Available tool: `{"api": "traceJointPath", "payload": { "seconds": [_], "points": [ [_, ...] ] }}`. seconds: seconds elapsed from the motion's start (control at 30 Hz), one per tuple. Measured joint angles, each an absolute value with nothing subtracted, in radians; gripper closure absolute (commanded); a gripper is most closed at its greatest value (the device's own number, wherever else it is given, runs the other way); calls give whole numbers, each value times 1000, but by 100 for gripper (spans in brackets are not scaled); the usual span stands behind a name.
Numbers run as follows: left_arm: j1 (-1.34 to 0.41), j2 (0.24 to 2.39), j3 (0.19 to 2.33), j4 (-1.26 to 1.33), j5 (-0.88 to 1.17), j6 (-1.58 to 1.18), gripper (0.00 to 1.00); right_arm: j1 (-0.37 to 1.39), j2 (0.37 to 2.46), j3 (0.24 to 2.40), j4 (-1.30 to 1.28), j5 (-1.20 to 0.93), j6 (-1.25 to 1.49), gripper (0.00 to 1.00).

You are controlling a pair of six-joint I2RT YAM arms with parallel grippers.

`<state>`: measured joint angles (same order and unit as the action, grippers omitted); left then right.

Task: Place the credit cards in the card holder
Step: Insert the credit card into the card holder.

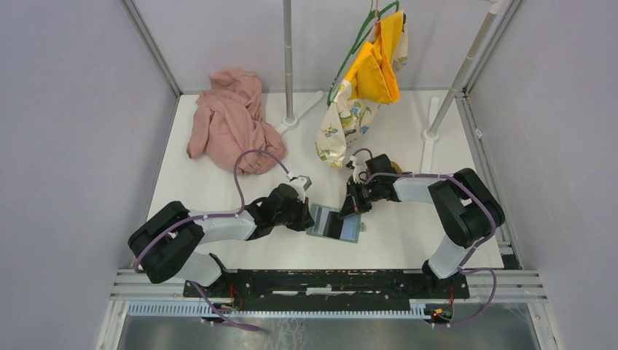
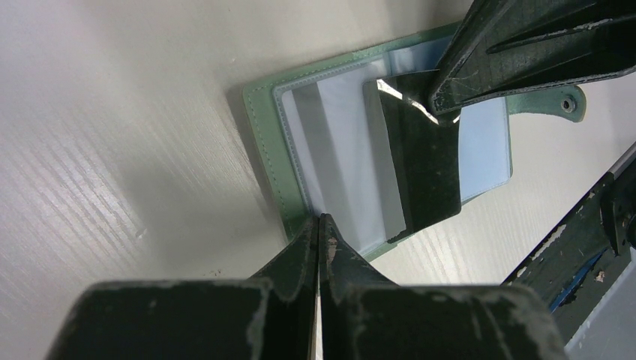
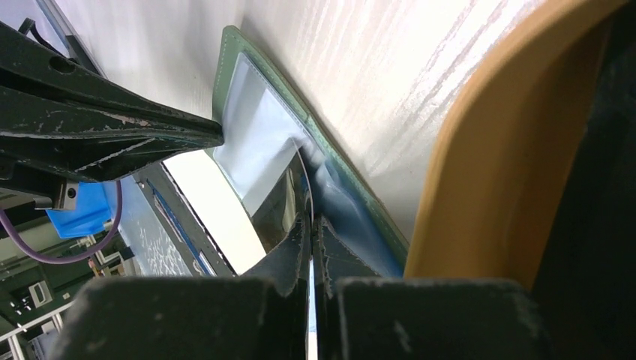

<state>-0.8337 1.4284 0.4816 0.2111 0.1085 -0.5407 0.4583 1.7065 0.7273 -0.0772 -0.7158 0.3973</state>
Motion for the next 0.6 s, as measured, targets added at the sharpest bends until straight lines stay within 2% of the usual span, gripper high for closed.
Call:
{"api": "traceJointPath", "payload": {
  "seconds": [0.6],
  "points": [
    [-838, 1447, 487, 233, 113, -541, 96, 464, 1761, 746, -5, -777, 461, 100]
  ]
}}
